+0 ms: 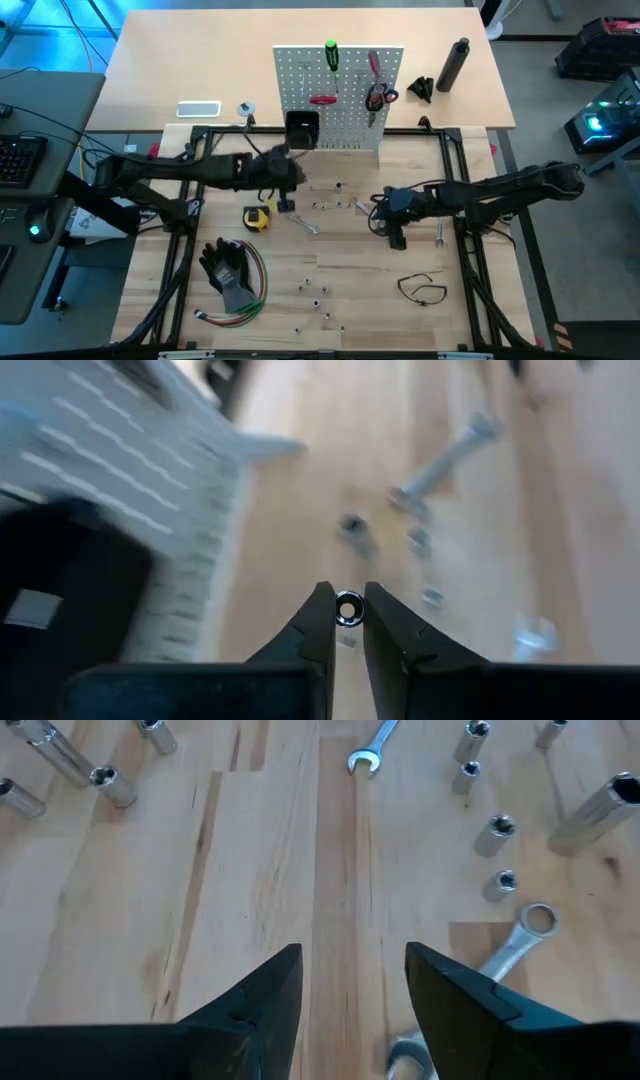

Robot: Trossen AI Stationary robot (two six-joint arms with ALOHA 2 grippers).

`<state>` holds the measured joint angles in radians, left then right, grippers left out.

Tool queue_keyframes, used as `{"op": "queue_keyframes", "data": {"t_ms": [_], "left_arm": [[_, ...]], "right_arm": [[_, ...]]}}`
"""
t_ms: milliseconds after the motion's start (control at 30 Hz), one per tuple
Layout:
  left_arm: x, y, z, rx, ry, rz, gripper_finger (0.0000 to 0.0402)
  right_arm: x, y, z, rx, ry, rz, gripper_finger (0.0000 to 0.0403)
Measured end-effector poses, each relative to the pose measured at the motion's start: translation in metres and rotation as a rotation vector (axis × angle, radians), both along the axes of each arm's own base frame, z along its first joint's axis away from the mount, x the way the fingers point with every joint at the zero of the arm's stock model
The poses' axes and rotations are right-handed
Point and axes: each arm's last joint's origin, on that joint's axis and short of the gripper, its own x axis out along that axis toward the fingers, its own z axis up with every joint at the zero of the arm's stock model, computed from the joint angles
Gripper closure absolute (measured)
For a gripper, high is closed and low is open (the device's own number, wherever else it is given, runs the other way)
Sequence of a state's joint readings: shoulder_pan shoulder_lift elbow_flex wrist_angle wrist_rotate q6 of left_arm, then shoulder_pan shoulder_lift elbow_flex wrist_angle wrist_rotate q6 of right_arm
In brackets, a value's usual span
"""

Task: Hang tools onto peg board
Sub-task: Put the silver socket into the black bin on the white peg board

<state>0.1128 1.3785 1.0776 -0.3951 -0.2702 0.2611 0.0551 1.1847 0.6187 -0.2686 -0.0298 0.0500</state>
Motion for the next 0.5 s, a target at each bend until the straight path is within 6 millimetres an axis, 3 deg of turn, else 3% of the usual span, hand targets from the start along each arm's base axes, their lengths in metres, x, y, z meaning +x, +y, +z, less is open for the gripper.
{"op": "queue_keyframes", "data": {"t_ms": [267,500], "left_arm": [[0.001,0.039,0.063,0.153,-0.129,0.106,0.0378],[-0.006,0.085,0.069,0.132,-0.124,0.223,0.0378]], "right_arm": [[-0.014,-0.001,-0.037,0.062,-0.067,-0.06,0.023],[-0.015,-0.001,-0.041,0.069,-0.107,-0.062,0.023]]}}
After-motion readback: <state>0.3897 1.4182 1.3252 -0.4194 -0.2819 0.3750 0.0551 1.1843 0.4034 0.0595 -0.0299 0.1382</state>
